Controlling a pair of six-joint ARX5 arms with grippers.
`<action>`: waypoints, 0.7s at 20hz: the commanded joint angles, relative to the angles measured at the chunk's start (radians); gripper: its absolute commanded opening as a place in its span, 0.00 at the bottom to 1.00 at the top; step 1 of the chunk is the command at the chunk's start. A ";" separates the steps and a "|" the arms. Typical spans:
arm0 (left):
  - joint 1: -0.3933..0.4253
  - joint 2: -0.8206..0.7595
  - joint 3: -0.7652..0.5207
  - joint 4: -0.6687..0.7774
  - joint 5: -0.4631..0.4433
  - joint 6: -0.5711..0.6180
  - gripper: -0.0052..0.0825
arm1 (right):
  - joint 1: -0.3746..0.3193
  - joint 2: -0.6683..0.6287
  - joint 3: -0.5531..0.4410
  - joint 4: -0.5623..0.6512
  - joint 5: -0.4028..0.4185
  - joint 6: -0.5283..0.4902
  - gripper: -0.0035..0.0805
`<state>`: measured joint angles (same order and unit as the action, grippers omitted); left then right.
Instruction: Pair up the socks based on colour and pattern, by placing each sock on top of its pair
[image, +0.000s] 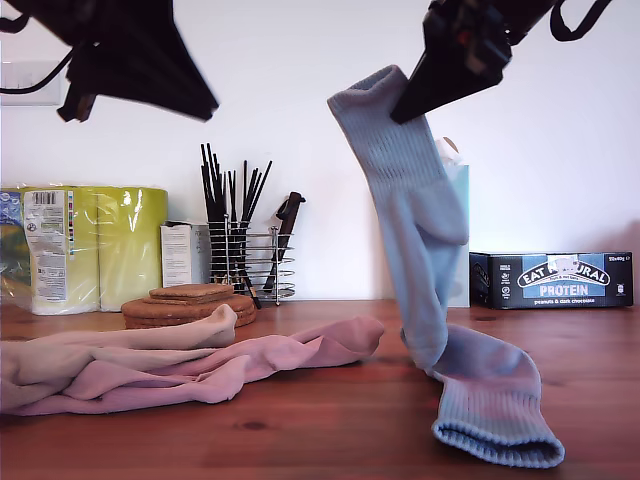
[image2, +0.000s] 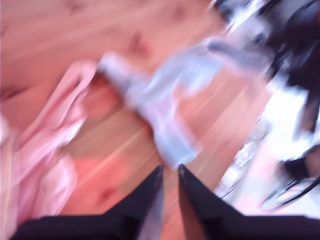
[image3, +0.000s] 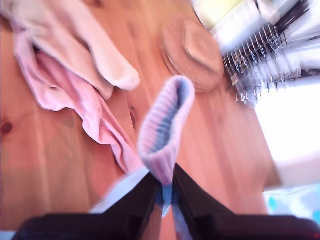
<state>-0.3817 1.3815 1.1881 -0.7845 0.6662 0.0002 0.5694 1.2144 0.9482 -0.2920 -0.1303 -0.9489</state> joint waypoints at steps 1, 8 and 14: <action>-0.001 -0.008 -0.006 -0.012 -0.017 0.028 0.03 | -0.042 -0.009 0.021 0.015 -0.074 -0.052 0.03; -0.001 -0.009 -0.006 0.003 -0.020 0.036 0.03 | -0.205 0.006 0.023 0.187 -0.151 -0.062 0.03; -0.001 -0.009 -0.006 0.006 -0.020 0.035 0.03 | -0.254 0.154 0.023 0.312 -0.199 -0.064 0.03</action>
<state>-0.3832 1.3811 1.1877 -0.7822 0.6449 0.0296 0.3214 1.3357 0.9745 0.0166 -0.3168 -1.0145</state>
